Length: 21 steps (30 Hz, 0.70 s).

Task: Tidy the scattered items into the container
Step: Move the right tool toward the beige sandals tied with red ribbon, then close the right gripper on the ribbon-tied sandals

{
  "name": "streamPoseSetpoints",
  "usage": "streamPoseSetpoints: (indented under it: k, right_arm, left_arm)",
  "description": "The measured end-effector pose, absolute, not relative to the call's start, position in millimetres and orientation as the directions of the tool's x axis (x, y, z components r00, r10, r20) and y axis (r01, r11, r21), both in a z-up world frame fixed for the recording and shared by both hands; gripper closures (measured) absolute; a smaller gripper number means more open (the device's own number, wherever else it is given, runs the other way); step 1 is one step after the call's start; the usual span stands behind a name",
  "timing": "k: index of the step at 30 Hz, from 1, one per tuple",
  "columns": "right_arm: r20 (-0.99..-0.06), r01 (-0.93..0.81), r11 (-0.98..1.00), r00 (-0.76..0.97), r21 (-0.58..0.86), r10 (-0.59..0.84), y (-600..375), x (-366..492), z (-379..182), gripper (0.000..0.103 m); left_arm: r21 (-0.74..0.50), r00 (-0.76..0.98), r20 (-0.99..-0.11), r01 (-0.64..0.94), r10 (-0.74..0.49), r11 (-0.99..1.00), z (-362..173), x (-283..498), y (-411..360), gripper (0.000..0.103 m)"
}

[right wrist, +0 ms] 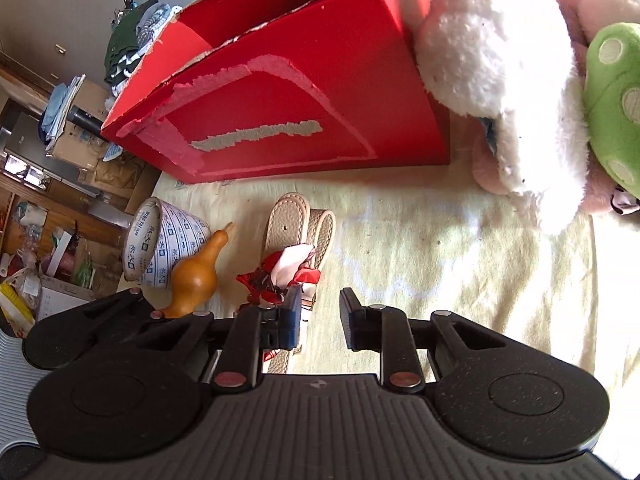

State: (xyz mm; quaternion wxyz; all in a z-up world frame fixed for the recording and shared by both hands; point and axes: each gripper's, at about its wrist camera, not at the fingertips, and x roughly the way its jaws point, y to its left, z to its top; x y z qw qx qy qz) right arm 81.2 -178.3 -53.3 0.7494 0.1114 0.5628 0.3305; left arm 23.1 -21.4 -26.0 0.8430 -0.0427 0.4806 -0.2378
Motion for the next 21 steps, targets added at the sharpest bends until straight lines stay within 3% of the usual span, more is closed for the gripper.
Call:
streamPoseSetpoints:
  k: [5, 14, 18, 21]
  right_arm:
    - [-0.751, -0.379, 0.741, 0.154, 0.555, 0.642, -169, 86, -47, 0.070]
    - [-0.784, -0.363, 0.760, 0.114, 0.539, 0.610, -150, 94, -60, 0.058]
    - [-0.782, -0.368, 0.748, 0.080, 0.553, 0.618, -146, 97, -63, 0.059]
    - [-0.792, -0.380, 0.748, 0.063, 0.544, 0.608, -141, 99, -63, 0.060]
  left_arm:
    - [-0.261, 0.459, -0.810, 0.277, -0.366, 0.925, -24, 24, -2, 0.003]
    - [-0.282, 0.405, -0.847, 0.206, -0.344, 0.937, -53, 36, -8, 0.003]
    - [-0.305, 0.390, -0.851, 0.176, -0.351, 0.936, -60, 40, -3, 0.014]
    - [-0.305, 0.400, -0.847, 0.174, -0.350, 0.936, -63, 41, -1, 0.016]
